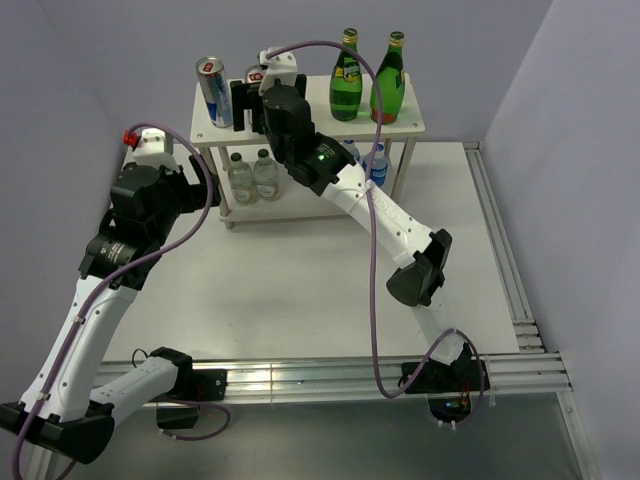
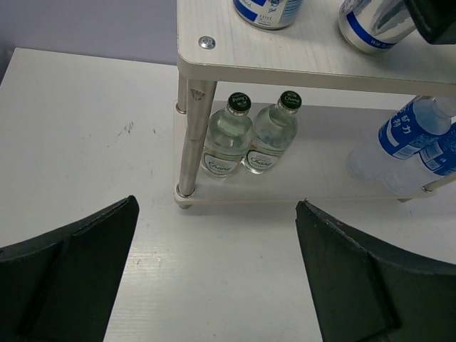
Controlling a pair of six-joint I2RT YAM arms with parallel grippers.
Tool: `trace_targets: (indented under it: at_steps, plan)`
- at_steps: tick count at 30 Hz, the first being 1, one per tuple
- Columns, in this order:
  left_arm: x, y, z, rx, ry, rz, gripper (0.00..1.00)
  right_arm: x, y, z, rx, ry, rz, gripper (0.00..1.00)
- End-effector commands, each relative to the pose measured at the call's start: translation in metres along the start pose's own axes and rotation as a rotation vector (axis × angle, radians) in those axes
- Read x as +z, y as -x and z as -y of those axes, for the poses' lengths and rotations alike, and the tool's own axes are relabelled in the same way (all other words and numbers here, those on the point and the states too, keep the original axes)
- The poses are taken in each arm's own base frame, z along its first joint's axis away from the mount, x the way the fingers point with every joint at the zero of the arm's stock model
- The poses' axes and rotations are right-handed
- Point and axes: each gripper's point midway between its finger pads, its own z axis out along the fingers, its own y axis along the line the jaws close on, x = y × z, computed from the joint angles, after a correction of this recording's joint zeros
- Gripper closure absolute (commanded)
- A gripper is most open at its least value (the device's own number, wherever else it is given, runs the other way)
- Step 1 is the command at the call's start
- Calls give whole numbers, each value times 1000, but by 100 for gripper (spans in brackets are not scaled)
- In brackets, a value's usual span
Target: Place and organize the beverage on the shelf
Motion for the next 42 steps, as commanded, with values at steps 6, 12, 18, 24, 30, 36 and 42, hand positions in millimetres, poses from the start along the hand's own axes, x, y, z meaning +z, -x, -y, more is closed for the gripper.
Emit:
trace_targets:
  at_steps: [6, 12, 18, 24, 30, 36, 42]
  plan:
    - [-2, 12, 2, -8, -22, 48, 1, -5, 27, 3, 40, -4, 68, 2]
    - [0, 8, -1, -3, -8, 39, 1, -9, 16, 10, 48, -36, 50, 1]
    - [1, 6, -1, -5, -7, 34, 1, -50, 36, 15, 47, -76, 116, 0]
    - [4, 3, 1, -10, -14, 20, 1, -106, 38, 24, 60, -102, 125, 0]
    - [3, -1, 1, -11, -18, 4, 1, -178, -1, 21, 95, -35, 14, 0]
    - [-20, 19, 23, -40, -127, -16, 1, -261, -12, 40, 134, 137, -186, 0]
    - [-66, 62, 33, -86, -181, 22, 1, -356, 76, 101, 242, 304, -142, 0]
